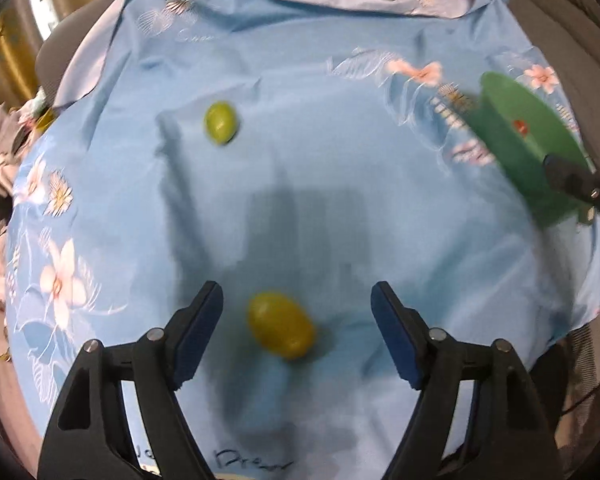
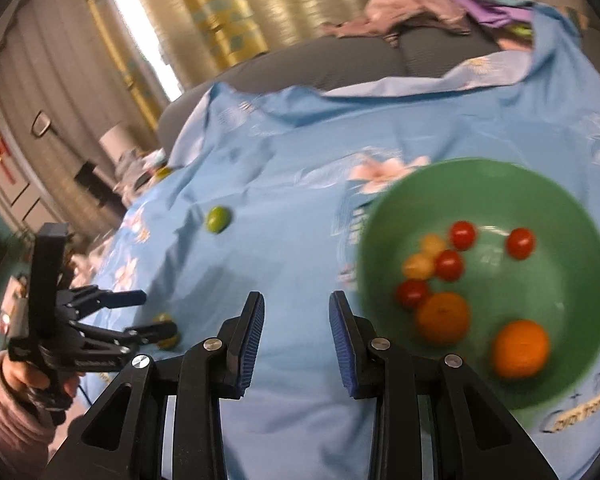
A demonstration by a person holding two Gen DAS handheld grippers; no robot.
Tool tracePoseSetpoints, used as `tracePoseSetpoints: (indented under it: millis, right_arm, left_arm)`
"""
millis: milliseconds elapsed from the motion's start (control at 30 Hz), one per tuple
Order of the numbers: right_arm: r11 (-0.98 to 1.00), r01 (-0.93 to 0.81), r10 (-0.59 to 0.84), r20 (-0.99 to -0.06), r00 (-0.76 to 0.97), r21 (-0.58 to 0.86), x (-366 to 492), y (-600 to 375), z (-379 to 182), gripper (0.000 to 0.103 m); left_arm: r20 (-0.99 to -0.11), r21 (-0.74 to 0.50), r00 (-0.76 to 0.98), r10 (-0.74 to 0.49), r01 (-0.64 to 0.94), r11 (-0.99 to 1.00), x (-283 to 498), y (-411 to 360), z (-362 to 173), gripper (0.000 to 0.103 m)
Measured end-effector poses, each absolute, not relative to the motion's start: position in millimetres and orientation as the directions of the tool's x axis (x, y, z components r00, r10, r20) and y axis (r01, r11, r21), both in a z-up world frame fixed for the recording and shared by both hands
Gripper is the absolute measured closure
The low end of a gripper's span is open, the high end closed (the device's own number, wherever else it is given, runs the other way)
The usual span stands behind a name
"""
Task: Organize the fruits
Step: 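Grasp the yellow-green plum with the right gripper, then carry the plum into the green bowl and open the right gripper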
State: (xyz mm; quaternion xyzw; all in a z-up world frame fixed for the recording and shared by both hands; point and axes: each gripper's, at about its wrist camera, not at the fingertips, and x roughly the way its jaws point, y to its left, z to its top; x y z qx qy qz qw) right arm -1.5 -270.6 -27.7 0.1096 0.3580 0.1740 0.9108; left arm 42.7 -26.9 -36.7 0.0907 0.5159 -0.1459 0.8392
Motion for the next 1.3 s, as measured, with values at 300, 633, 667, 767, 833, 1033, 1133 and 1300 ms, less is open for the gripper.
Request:
tracePoseSetpoints:
  millis: [300, 633, 667, 767, 833, 1033, 1133, 1300]
  right_arm:
    - [0.897, -0.321, 0.441, -0.653, 0.617, 0.303, 21.7, -224.1, -35.8, 0.069]
    - [0.849, -0.394, 0.523, -0.662, 0.537, 0.351, 120.9, -146.2, -42.3, 0.06]
    - [0.853, -0.383, 0.516, -0.673, 0.53, 0.354, 135.9, -136.7, -46.1, 0.06]
    - [0.866, -0.349, 0.496, -0.71, 0.501, 0.358, 166.9, -118.5, -59.4, 0.06]
    - [0.87, -0.339, 0.487, -0.728, 0.482, 0.358, 183.5, -104.8, -67.5, 0.06]
    - [0.899, -0.344, 0.418, -0.77, 0.482, 0.272, 205.4, -75.4, -77.3, 0.061]
    - [0.91, -0.352, 0.382, -0.779, 0.498, 0.221, 201.5, -73.7, -73.4, 0.066]
    - [0.899, -0.371, 0.416, -0.712, 0.566, 0.231, 150.9, -113.4, -36.6, 0.066]
  left_arm:
    - [-0.909, -0.073, 0.373, -0.189, 0.303, 0.95, 38.8, -5.9, -65.8, 0.065]
    - [-0.829, -0.117, 0.513, -0.223, 0.231, 0.966, 68.5, 36.6, -25.5, 0.065]
    - [-0.824, -0.119, 0.521, -0.224, 0.226, 0.967, 72.5, 40.7, -23.2, 0.065]
    - [-0.814, -0.116, 0.539, -0.215, 0.213, 0.97, 83.2, 54.1, -16.9, 0.065]
    - [-0.813, -0.111, 0.543, -0.209, 0.208, 0.972, 87.2, 58.5, -16.6, 0.065]
    - [-0.814, -0.12, 0.542, -0.208, 0.193, 0.974, 91.2, 69.1, -17.1, 0.065]
    - [-0.816, -0.116, 0.54, -0.207, 0.198, 0.973, 89.6, 65.9, -13.3, 0.065]
    - [-0.802, -0.111, 0.547, -0.24, 0.259, 0.959, 83.9, 38.4, 2.8, 0.065]
